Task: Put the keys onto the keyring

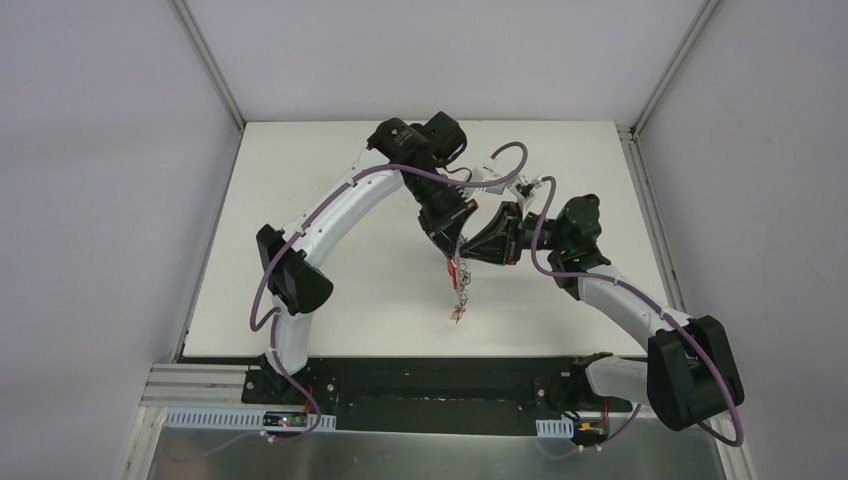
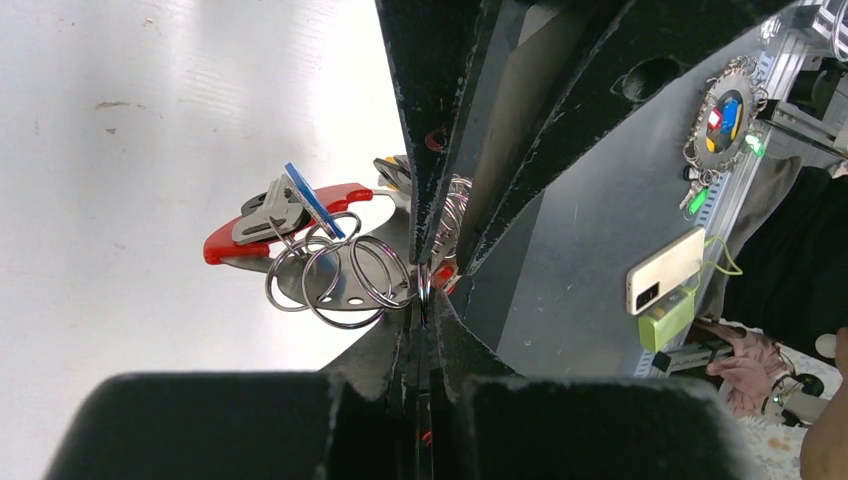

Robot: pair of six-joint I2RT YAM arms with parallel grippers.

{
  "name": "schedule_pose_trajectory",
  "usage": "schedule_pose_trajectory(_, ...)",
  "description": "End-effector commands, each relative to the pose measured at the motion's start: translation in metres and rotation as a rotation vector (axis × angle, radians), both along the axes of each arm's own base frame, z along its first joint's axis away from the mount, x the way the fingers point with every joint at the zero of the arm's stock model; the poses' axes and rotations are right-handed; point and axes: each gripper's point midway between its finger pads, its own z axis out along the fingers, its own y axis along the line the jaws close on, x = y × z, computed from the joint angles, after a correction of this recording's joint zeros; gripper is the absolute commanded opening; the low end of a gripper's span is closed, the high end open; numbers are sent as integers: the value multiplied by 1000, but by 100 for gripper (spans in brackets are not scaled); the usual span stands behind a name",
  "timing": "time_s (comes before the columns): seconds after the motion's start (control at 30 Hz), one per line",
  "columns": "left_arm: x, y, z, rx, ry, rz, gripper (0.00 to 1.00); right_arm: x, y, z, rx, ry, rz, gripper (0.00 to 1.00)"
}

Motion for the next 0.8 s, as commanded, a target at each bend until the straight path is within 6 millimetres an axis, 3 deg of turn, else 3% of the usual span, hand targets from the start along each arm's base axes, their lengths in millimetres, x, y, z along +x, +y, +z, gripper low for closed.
schedule_pose_trajectory(0.0, -11, -12, 22, -121, -14, -52, 0, 0, 3, 21, 63, -84, -5, 18)
schedule_pose_trajectory(0.53, -15, -10, 32, -184, 0, -58, 0, 5, 1, 23, 103, -59, -38, 16)
schedule_pose_trajectory(0.77, -15, -11, 30, -186, 9, -56, 0, 8, 1, 24, 112, -43, -56, 10)
